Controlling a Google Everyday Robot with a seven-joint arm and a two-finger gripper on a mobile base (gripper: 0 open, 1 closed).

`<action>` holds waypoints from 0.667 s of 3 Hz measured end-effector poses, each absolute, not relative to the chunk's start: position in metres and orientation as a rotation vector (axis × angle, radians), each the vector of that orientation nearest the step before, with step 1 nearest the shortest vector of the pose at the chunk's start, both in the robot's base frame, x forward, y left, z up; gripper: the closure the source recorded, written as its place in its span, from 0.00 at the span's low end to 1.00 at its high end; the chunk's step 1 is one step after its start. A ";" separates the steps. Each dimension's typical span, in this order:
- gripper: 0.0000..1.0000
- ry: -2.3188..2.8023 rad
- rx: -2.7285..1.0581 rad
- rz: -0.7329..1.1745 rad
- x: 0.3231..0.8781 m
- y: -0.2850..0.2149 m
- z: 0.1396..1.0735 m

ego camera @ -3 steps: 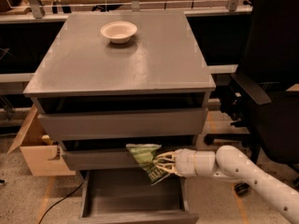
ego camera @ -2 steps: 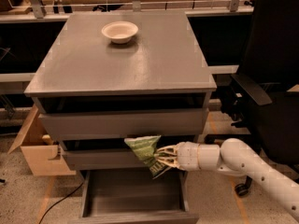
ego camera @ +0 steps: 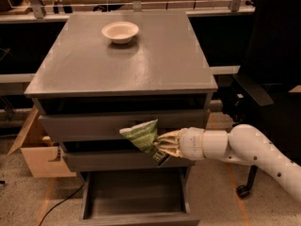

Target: Pick green jalapeno chip bag from bottom drawer and place on counter

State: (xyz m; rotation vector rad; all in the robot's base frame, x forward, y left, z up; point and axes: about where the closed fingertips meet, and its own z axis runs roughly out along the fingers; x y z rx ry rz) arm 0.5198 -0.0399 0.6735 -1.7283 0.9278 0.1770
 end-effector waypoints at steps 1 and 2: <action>1.00 0.928 -1.728 0.177 0.520 -0.040 0.674; 1.00 0.852 -1.773 0.086 0.527 -0.040 0.707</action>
Offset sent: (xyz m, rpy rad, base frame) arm 0.0191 -0.0036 0.0882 -0.1216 -0.2489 0.0416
